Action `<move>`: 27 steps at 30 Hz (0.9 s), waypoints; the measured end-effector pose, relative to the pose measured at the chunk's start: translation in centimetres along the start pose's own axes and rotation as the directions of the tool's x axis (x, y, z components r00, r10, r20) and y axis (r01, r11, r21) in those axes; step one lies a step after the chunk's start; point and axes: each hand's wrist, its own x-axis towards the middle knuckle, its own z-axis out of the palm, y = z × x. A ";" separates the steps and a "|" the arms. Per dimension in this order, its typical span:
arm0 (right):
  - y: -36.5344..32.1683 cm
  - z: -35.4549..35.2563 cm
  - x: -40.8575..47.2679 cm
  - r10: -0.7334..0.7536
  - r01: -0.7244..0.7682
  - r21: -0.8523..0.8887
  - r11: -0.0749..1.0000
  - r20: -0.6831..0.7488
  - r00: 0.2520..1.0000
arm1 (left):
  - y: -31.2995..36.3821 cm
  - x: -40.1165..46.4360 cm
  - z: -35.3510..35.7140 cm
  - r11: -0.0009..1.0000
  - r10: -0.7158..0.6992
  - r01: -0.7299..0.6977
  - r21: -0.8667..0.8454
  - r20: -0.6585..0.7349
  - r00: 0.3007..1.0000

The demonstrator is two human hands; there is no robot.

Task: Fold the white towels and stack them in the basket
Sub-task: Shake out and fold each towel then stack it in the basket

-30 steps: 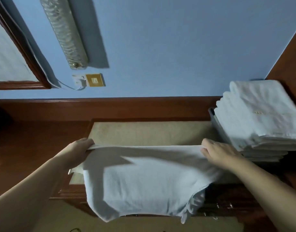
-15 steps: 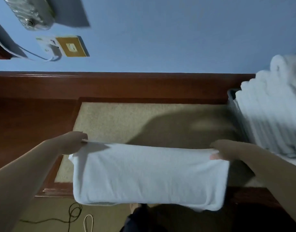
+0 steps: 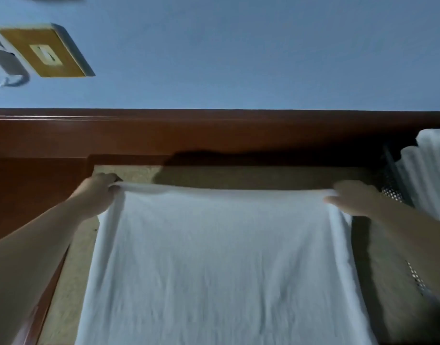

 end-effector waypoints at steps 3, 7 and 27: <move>-0.6 -1.3 2.9 0.098 -0.079 0.118 0.990 -0.165 0.982 | -1.0 4.6 1.4 0.998 -0.047 0.043 -0.047 -0.095 0.994; -1.5 -0.2 6.9 0.214 -0.136 0.435 0.890 -0.135 0.968 | -0.9 9.2 3.2 0.996 -0.076 0.065 -0.059 -0.214 0.974; -4.8 2.5 9.0 0.663 -0.235 0.806 0.542 -0.239 0.710 | -3.6 13.9 5.7 0.379 -0.460 0.417 -0.826 0.223 0.860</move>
